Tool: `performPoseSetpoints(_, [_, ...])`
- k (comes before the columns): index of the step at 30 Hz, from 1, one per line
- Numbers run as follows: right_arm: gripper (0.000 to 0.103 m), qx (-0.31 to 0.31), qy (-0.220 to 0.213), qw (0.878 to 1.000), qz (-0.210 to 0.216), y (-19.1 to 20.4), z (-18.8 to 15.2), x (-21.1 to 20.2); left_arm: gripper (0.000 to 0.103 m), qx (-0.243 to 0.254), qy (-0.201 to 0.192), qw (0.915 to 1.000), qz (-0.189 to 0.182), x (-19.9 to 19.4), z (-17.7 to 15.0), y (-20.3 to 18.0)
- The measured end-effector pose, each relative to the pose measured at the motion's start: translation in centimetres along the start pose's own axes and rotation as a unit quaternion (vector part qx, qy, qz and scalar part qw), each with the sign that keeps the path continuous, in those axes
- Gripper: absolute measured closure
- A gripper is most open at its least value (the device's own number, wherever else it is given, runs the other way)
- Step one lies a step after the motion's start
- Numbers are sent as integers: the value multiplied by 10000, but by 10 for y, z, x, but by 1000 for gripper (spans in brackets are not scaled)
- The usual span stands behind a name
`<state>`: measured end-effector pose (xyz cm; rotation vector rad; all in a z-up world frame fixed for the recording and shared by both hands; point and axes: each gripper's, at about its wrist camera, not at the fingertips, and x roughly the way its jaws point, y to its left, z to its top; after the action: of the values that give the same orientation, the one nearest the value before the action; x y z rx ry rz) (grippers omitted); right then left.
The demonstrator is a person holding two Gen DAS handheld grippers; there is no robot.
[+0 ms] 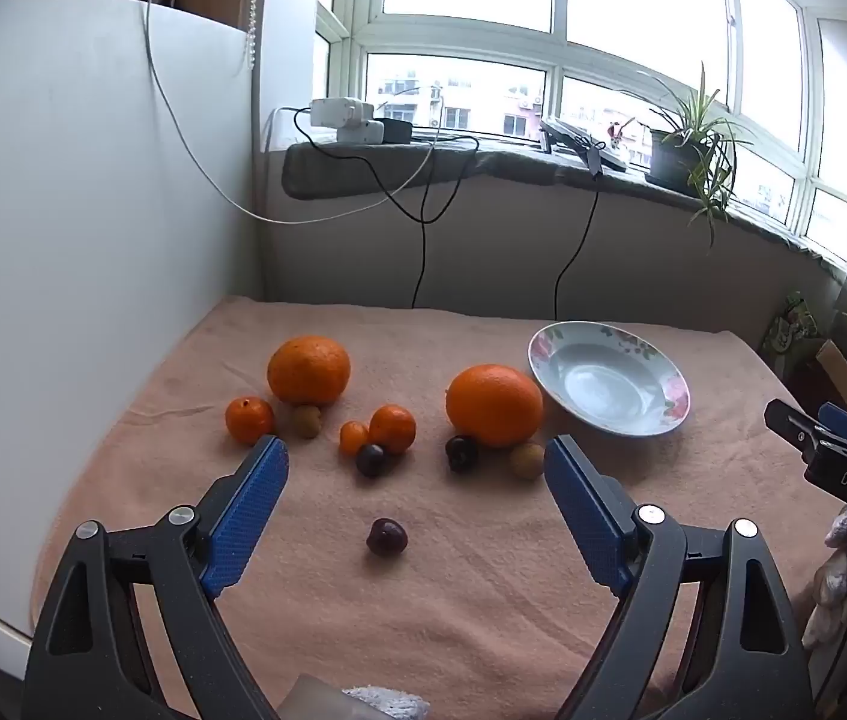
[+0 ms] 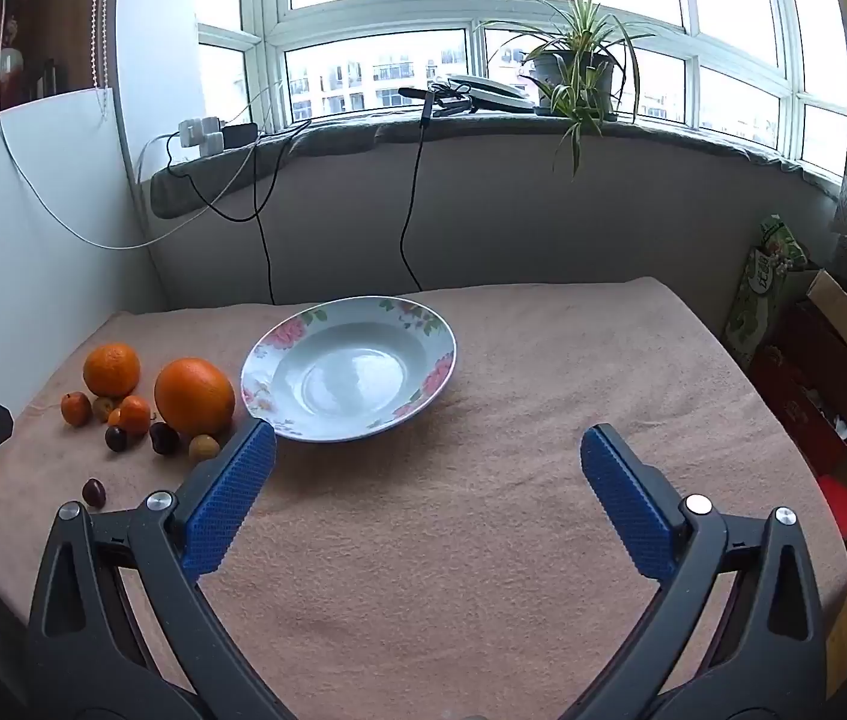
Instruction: Organize fruits
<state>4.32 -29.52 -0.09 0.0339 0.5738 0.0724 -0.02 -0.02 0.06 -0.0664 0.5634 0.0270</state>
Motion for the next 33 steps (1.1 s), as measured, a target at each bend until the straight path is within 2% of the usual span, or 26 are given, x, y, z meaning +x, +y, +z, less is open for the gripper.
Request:
performPoseSetpoints(2, [0, -112, 152, 9998, 0, 3, -4, 8, 16, 11, -7, 10000, 8, 0, 0, 0])
performPoseSetpoints(7, [0, -138, 113, 9998, 24, 9, -2, 11, 16, 15, -7, 10000, 41, -3, -2, -2])
performPoseSetpoints(11, [0, -163, 65, 9998, 39, 10, -3, 7, 16, -110, 137, 9998, -38, 6, -1, 3])
performPoseSetpoints(33, [0, -126, 154, 9998, 95, 10, -3, 10, 16, -177, 156, 9997, -55, 7, 0, 3])
